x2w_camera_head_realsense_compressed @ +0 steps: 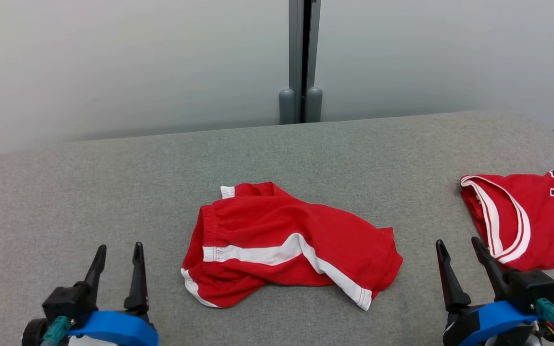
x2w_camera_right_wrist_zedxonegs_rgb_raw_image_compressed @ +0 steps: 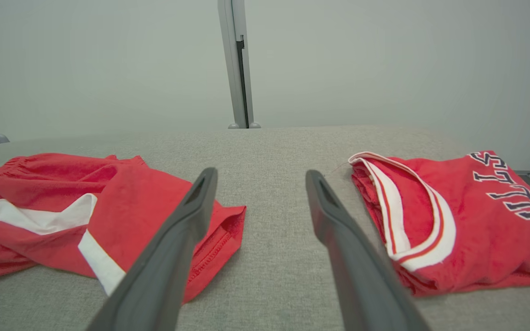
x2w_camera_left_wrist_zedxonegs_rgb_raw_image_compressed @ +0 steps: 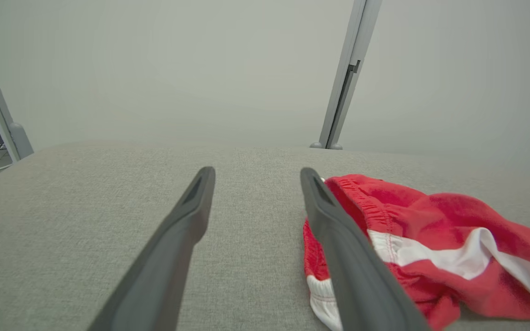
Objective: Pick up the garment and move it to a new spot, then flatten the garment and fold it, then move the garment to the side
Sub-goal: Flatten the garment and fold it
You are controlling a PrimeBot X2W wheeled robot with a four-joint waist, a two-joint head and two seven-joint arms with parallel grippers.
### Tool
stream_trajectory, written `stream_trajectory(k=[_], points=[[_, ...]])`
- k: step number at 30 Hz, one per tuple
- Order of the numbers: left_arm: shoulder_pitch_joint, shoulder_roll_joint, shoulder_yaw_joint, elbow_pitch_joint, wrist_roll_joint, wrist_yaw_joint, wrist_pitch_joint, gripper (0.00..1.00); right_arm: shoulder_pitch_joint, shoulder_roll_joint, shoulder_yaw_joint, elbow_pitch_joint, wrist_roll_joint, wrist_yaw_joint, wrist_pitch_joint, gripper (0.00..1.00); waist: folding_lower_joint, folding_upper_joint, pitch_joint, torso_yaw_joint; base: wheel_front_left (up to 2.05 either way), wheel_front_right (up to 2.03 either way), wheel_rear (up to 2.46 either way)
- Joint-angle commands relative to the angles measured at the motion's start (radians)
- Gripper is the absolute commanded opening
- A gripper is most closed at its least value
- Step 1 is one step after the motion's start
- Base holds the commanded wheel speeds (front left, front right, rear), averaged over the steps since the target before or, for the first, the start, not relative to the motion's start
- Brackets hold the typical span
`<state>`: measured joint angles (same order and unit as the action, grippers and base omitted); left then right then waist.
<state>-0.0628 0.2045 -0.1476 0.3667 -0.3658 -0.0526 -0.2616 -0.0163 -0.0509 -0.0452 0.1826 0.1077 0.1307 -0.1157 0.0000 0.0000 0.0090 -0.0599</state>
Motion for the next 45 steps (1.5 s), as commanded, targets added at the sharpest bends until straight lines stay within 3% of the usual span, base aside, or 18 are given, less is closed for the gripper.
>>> stream_trajectory(k=[1,14,23,24,25,26,27,38,45], points=[[-0.019,-0.001,-0.014,-0.002,0.011,-0.006,-0.004,1.0,0.004,0.001,0.002,0.002,0.005,0.0,-0.005,1.0,0.0,0.0,0.002,0.001,0.0,0.0,0.0],[-0.122,-0.049,-0.166,0.033,-0.017,-0.054,0.248,1.0,-0.029,0.001,0.042,0.007,0.015,0.0,-0.01,1.0,0.0,0.0,0.048,-0.018,0.0,0.0,0.0],[-0.155,-0.058,-0.171,0.094,-0.038,-0.055,0.276,1.0,-0.048,0.0,0.11,0.025,0.03,0.0,-0.009,1.0,0.0,0.0,0.07,-0.046,0.0,0.0,0.0],[-0.154,-0.058,-0.17,0.097,-0.039,-0.055,0.274,0.64,-0.048,0.0,0.116,0.026,0.032,0.0,-0.007,1.0,0.0,0.0,0.072,-0.048,0.0,0.0,0.0],[-0.153,-0.058,-0.17,0.102,-0.04,-0.055,0.271,0.46,-0.048,0.0,0.124,0.028,0.033,0.0,-0.005,1.0,0.0,0.0,0.074,-0.049,0.0,0.0,0.0],[-0.155,-0.058,-0.171,0.106,-0.043,-0.056,0.27,0.12,-0.048,0.0,0.13,0.029,0.035,0.0,-0.004,1.0,0.0,0.0,0.075,-0.05,0.0,0.0,0.0],[-0.156,-0.059,-0.172,0.11,-0.047,-0.057,0.269,0.0,-0.046,0.0,0.141,0.031,0.034,0.0,-0.002,1.0,0.0,0.0,0.076,-0.051,0.0,0.0,0.0],[-0.129,-0.064,-0.203,0.125,-0.066,-0.066,0.231,0.0,-0.004,0.0,0.283,0.05,0.029,0.0,0.145,1.0,0.0,0.0,0.1,-0.038,0.0,0.0,0.0],[-0.15,-0.065,-0.212,0.121,-0.075,-0.069,0.22,0.0,-0.034,0.0,0.316,0.108,-0.002,0.0,0.19,1.0,0.0,0.0,0.127,-0.022,0.0,0.0,0.0]])
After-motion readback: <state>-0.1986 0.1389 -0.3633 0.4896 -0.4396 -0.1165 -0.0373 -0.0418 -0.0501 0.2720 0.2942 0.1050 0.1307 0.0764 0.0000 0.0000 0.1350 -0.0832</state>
